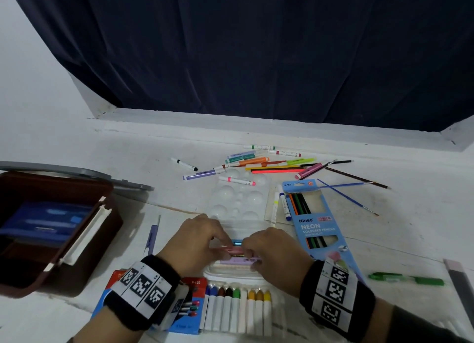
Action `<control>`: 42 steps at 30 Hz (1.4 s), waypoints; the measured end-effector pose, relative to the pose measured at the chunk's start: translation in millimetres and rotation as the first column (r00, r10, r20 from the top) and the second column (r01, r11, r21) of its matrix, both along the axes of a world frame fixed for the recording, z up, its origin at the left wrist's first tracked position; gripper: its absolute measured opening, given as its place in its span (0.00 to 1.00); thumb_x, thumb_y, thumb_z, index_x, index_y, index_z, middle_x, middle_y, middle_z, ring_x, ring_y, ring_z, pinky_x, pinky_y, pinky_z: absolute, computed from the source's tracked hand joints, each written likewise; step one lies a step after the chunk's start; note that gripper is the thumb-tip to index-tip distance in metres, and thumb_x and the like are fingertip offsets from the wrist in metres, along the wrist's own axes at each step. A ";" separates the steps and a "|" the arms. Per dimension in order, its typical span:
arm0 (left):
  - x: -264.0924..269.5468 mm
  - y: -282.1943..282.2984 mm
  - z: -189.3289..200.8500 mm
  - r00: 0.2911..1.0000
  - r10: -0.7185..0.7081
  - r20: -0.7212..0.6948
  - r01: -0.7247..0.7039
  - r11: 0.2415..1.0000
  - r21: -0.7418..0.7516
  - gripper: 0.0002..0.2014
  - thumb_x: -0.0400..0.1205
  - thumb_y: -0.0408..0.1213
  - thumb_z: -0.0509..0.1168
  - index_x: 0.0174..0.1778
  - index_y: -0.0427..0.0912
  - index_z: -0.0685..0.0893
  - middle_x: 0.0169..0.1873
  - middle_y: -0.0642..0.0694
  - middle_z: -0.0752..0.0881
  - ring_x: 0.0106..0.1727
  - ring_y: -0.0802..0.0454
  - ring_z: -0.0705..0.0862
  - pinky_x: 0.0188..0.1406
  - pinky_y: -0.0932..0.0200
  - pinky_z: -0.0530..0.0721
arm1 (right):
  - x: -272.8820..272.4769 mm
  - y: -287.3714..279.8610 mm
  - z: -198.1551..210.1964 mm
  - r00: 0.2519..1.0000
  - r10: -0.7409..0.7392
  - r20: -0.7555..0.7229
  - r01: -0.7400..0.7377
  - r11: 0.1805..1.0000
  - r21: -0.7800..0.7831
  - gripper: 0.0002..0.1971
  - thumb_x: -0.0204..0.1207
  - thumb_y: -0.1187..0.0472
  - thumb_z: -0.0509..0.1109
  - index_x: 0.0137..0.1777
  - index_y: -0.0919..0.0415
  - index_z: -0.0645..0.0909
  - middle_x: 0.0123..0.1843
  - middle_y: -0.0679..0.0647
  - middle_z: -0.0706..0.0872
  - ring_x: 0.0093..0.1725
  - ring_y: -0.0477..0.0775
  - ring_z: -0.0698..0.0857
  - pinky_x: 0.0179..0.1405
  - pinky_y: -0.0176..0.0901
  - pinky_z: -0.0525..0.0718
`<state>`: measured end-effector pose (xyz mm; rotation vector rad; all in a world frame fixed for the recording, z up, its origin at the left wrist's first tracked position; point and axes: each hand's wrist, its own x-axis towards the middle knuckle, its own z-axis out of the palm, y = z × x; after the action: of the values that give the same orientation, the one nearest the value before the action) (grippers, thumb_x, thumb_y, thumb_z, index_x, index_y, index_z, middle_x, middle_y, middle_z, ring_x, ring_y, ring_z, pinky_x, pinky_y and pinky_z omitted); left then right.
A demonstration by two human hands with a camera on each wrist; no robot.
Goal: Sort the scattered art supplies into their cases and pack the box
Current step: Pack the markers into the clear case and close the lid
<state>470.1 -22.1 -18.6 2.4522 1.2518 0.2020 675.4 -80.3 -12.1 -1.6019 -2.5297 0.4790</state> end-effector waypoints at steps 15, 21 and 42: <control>6.1 -4.2 13.4 0.987 -0.039 -0.155 0.033 0.999 -0.040 0.11 0.82 0.44 0.71 0.59 0.63 0.90 0.57 0.61 0.89 0.59 0.58 0.81 0.67 0.50 0.76 | -2.3 -2.8 5.9 1.000 -0.009 -0.004 0.009 0.999 0.033 0.14 0.75 0.56 0.77 0.59 0.56 0.82 0.55 0.51 0.84 0.55 0.52 0.79 0.48 0.40 0.71; 2.6 -5.6 11.0 0.985 -0.040 -0.169 0.034 0.999 -0.036 0.10 0.82 0.45 0.71 0.58 0.63 0.90 0.55 0.61 0.89 0.57 0.57 0.82 0.65 0.49 0.76 | -1.3 -2.9 8.3 1.000 -0.008 0.019 0.008 1.000 0.012 0.15 0.76 0.55 0.76 0.62 0.55 0.85 0.55 0.53 0.88 0.56 0.55 0.83 0.52 0.45 0.76; -22.3 -16.3 8.6 0.932 0.052 0.358 -0.022 0.996 -0.087 0.10 0.81 0.38 0.73 0.54 0.57 0.90 0.43 0.58 0.88 0.51 0.59 0.85 0.54 0.59 0.82 | 9.9 -2.0 7.7 0.967 -0.076 -0.245 0.091 0.995 0.050 0.08 0.76 0.54 0.75 0.53 0.52 0.86 0.46 0.45 0.86 0.46 0.44 0.82 0.51 0.45 0.83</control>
<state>447.8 -38.5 -10.0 2.1942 1.1194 0.5719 685.4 -82.3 -4.4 -1.5183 -2.2668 0.5467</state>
